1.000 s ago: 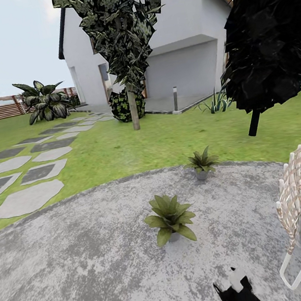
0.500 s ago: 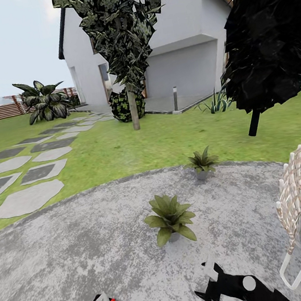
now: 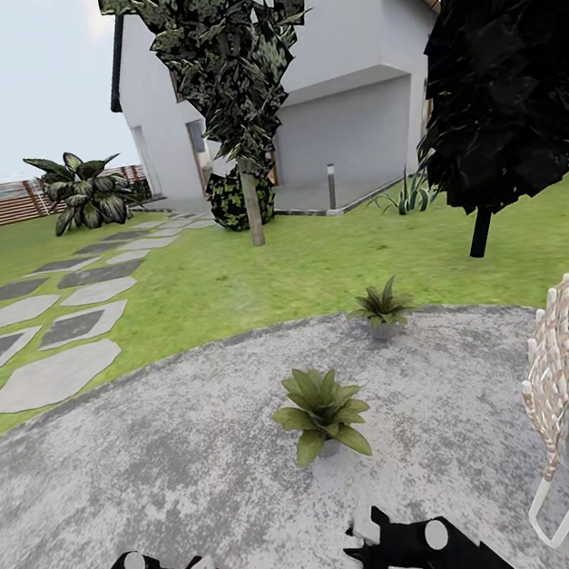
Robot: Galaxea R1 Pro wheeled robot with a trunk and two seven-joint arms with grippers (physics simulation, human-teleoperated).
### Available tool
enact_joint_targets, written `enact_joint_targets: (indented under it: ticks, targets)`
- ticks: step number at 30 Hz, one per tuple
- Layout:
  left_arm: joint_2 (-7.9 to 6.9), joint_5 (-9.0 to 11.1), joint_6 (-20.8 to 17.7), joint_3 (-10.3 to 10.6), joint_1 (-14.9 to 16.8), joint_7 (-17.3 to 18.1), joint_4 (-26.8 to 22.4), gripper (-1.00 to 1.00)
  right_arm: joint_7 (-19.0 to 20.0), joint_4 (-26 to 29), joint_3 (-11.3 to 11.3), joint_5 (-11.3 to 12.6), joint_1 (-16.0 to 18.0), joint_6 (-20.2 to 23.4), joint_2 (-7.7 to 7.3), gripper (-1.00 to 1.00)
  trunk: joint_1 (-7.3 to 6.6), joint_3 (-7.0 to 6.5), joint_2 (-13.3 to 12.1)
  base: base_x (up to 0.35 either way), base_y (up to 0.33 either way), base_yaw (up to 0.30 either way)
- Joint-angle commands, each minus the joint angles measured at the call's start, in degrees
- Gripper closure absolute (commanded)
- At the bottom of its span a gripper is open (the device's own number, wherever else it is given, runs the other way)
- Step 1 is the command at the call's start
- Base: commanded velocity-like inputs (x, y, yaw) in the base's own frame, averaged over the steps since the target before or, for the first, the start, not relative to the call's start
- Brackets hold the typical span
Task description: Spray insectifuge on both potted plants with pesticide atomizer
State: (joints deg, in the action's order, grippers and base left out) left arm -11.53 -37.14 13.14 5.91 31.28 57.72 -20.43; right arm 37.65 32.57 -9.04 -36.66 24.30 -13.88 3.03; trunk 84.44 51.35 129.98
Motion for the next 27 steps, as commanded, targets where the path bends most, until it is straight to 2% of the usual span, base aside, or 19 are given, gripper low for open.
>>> enact_joint_targets:
  ticks: [1, 4, 9, 13, 21, 27]
  targets:
    - [0.20, -0.80, 0.37, 0.17, 0.13, 0.03, -0.42, 1.00, 0.16, 0.19, 0.08, -0.67, 0.03, -0.35, 0.08, 1.00, -0.01, 0.06, 0.02, 0.000, 0.000, 0.000]
    - [1.59, -2.49, 0.32, 0.19, 0.32, 0.59, -1.42, 1.00, 0.96, 0.60, 0.07, -0.75, 0.12, -0.34, 0.35, 1.00, -0.01, 0.06, 0.02, 0.000, 0.000, 0.000]
    - [4.66, -6.35, -1.58, 0.16, 0.72, 1.07, -2.74, 1.00, 5.03, 1.82, 0.07, -0.78, 0.73, -0.27, 1.44, 1.00, -0.01, 0.06, 0.02, 0.000, 0.000, 0.000]
    - [6.24, -8.01, -2.47, 0.16, 0.79, 1.14, -3.66, 1.00, 5.69, 1.94, 0.07, -0.78, 1.08, -0.27, 2.24, 1.00, -0.01, 0.06, 0.02, 0.000, 0.000, 0.000]
    - [7.98, -8.63, -2.71, 0.15, 0.80, 1.13, -4.77, 1.00, 5.94, 1.97, 0.07, -0.78, 1.26, -0.35, 4.24, 1.00, -0.01, 0.06, 0.02, 0.000, 0.000, 0.000]
    - [8.91, -8.65, -2.68, 0.15, 0.80, 1.04, -4.91, 1.00, 5.95, 1.97, 0.07, -0.78, 1.27, -0.36, 4.73, 1.00, -0.01, 0.06, 0.02, 0.000, 0.000, 0.000]
